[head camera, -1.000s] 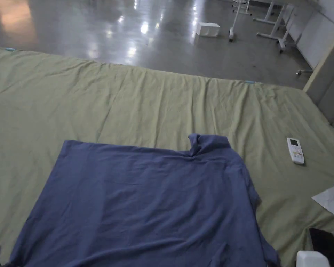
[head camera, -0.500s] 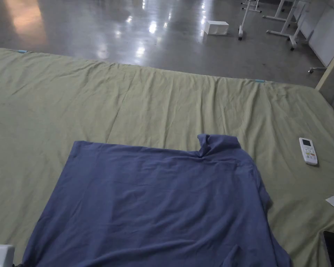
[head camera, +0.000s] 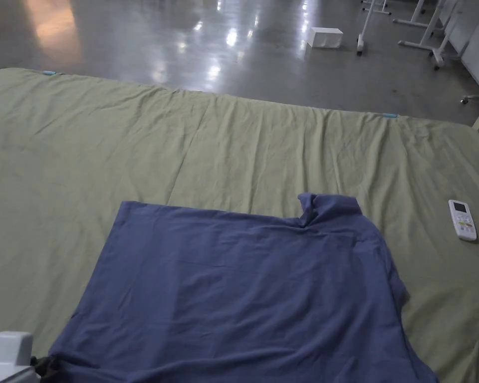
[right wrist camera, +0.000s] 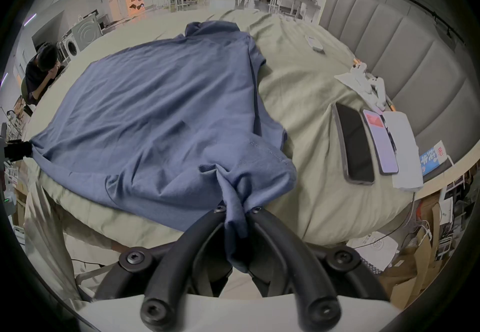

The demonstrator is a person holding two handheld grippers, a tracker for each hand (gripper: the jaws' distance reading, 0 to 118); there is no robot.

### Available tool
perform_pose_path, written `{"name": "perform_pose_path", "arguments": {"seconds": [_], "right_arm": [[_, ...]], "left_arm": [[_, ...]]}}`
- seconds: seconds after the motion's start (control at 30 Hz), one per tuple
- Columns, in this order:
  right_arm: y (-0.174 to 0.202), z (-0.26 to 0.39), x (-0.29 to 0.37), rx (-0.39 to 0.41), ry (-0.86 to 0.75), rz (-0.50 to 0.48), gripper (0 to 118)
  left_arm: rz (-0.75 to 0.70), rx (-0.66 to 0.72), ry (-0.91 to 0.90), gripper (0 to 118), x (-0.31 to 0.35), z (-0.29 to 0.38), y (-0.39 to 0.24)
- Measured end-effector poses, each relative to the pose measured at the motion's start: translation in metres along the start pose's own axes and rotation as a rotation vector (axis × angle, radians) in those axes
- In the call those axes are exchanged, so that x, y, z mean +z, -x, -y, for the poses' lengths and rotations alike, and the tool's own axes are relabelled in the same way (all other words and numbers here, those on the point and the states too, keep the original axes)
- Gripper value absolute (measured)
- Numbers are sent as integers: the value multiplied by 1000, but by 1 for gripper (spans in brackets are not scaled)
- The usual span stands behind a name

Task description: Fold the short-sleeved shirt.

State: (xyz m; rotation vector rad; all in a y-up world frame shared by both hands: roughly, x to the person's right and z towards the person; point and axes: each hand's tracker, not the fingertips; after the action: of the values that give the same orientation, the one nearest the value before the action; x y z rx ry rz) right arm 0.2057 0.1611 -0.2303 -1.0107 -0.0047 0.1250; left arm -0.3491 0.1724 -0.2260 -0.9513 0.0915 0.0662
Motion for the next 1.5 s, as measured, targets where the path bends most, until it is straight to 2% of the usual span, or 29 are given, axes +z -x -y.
{"name": "perform_pose_path", "arguments": {"seconds": [0.07, 0.2, 0.33, 0.43, 0.53, 0.73, 1.07, 1.13, 1.2, 1.27, 1.33, 1.4, 1.5], "right_arm": [[1, -10, 6, 29, -27, 15, 8], [-3, -33, 9, -13, -74, -8, 8], [-4, -63, 4, -7, -103, 2, 8], [-8, -93, -5, -55, -120, -29, 8], [-9, -123, -19, -66, -135, -28, 8], [-6, -177, -67, -63, -111, -24, 8], [-5, -206, -150, -57, -10, -9, 9], [-4, -203, -159, -47, -3, -8, 14], [-1, -198, -160, -20, -12, 16, 32], [0, -194, -154, -12, -44, 25, 38], [2, -189, -140, -44, -129, 9, 53], [4, -186, -122, -64, -212, -9, 59], [18, -186, -84, -35, -370, 1, 59]], "left_arm": [[8, 0, -15, 6, 2, -9, 0], [11, -11, -58, 6, 2, -29, -2], [8, -22, -85, 6, -8, -52, -3], [9, -45, -96, 6, -21, -70, -6], [4, -44, -108, 6, -36, -88, -3], [-3, 8, -134, 6, -77, -127, -4], [-26, -15, -54, 6, -142, -162, -14], [-29, -23, -40, 6, -147, -161, -17], [-35, -21, -39, 7, -149, -160, -18], [-48, -23, -51, 17, -129, -155, -28], [-40, -22, -113, 36, -121, -153, -29], [-24, -10, -169, 52, -114, -154, -29], [4, -9, -290, 52, -88, -156, -39]]}}
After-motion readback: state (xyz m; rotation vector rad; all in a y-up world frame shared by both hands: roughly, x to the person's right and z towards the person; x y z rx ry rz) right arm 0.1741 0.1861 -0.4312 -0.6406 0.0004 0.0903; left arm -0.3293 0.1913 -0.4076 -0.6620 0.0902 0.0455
